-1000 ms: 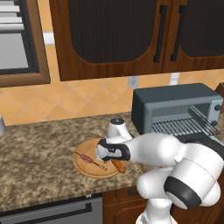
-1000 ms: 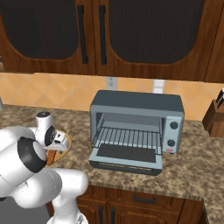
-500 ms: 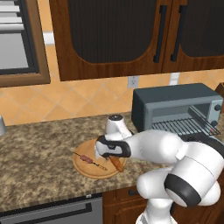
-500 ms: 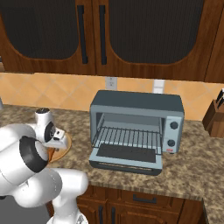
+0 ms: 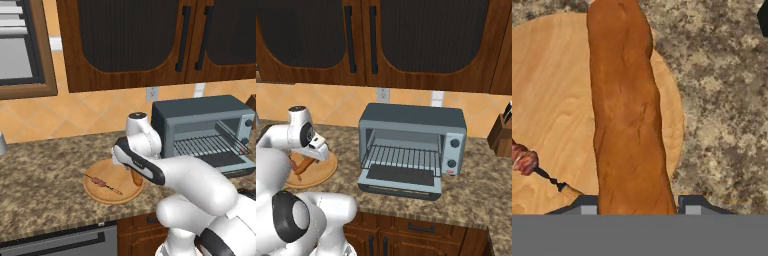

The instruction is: Pick up the kebab skewer and baguette bread, and place them inside the toaster oven. Close the toaster oven door and start by setting the timer.

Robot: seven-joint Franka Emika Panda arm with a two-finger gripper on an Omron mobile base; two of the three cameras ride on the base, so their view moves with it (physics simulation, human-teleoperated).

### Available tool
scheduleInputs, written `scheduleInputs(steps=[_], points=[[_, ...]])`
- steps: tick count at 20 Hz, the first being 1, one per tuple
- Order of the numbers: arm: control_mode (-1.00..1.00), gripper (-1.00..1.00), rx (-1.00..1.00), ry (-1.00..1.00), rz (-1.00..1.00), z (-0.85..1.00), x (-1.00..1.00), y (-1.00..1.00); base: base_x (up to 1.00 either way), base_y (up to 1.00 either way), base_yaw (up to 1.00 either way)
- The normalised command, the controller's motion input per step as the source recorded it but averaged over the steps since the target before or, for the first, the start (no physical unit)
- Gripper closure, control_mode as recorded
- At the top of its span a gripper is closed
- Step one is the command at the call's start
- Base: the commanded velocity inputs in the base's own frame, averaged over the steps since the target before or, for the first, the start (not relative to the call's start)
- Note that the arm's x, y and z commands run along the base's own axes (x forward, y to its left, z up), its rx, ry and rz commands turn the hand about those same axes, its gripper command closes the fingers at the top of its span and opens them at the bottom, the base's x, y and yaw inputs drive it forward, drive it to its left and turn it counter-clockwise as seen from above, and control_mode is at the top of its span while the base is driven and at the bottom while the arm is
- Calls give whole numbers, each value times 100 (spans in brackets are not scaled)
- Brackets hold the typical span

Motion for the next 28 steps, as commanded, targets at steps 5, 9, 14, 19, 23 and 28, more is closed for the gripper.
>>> scheduleInputs(steps=[5,9,14,19,23,28], points=[[-100,100,0,-4,-29,60,-84,-60,0,0,0],[-100,100,1,-3,-35,32,-67,-86,0,0,0],[-100,100,0,-3,-33,42,-24,-82,0,0,0],[-100,100,0,-8,-36,57,-1,-77,0,0,0],[-100,100,1,-14,-36,52,0,-69,0,0,0],[-100,100,9,-14,-22,31,3,-85,0,0,0]])
